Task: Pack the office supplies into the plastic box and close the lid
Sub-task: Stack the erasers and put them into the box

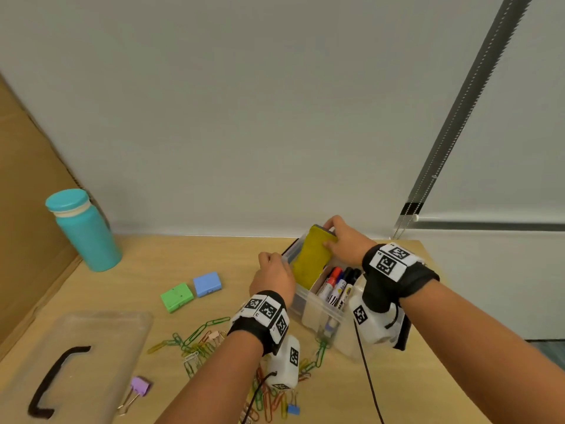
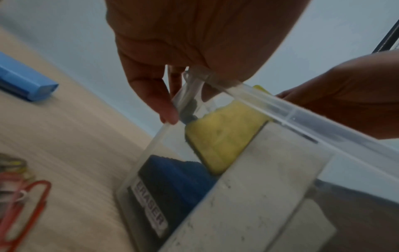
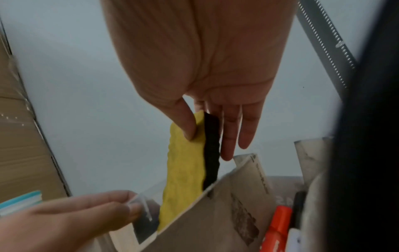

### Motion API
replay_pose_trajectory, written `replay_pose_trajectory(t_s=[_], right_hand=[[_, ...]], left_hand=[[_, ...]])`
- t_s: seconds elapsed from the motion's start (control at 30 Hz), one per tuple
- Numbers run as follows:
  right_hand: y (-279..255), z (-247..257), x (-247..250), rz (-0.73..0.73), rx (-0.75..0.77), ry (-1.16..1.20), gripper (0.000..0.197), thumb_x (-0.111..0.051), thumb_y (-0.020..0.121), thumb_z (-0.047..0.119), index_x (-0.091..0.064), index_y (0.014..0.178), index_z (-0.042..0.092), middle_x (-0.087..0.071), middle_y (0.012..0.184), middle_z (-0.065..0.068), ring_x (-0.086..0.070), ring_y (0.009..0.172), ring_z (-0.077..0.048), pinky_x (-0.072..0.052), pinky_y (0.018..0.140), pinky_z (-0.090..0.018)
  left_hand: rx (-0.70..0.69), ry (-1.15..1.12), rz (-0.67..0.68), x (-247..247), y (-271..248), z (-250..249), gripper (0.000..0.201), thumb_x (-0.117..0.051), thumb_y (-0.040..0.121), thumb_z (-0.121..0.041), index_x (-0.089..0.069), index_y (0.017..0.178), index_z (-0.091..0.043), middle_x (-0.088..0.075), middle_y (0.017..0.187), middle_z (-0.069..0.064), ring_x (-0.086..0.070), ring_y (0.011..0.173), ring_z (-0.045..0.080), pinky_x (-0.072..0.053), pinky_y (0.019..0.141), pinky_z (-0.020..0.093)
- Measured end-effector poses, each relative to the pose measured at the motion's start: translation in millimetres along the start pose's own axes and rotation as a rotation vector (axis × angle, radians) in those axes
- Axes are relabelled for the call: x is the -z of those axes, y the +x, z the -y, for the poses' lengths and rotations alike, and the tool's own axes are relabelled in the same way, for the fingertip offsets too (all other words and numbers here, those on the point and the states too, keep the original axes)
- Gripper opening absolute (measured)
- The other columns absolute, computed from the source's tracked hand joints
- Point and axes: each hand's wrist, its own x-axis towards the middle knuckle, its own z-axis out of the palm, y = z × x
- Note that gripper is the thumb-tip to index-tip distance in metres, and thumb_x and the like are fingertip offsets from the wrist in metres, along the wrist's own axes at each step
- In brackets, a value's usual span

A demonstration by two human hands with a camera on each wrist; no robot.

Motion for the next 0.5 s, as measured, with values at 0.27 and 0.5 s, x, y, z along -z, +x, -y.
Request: replay_pose_trajectory(t_s=[0.27,0.5], right_hand=[[17.3,19.4,-17.5,-0.046,-0.021,-0.29,0.041,-0.054,0.088,0.007,-0.044,0.127,0.009,-0.042,0.127,-0.017,-0.054,0.107,-0.035,-0.049,0.089,-0.039],[10.3,22.5,-13.8,0.029,-0.063,-0.392,0.034,-0.049,0.089,0.01,-0.041,0.122,0.008,-0.059,0.099,-0.014,-0.058,0.087,-0.03,-0.049,0.072,-0.036]], left_hand=[[-0.018,0.052,-0.073,-0.7,-14.7,1.5,0.033,-0.03,0.101,-0.028,-0.045,0.123,-0.009,-0.038,0.128,0.009,-0.062,0.082,0.028,-0.051,0.07,0.036],[-0.037,0.029,-0.103,-3.5,-18.2,3.8,0.033,-0.032,0.099,-0.026,-0.043,0.126,-0.011,-0.037,0.131,0.009,-0.062,0.084,0.029,-0.054,0.074,0.041]])
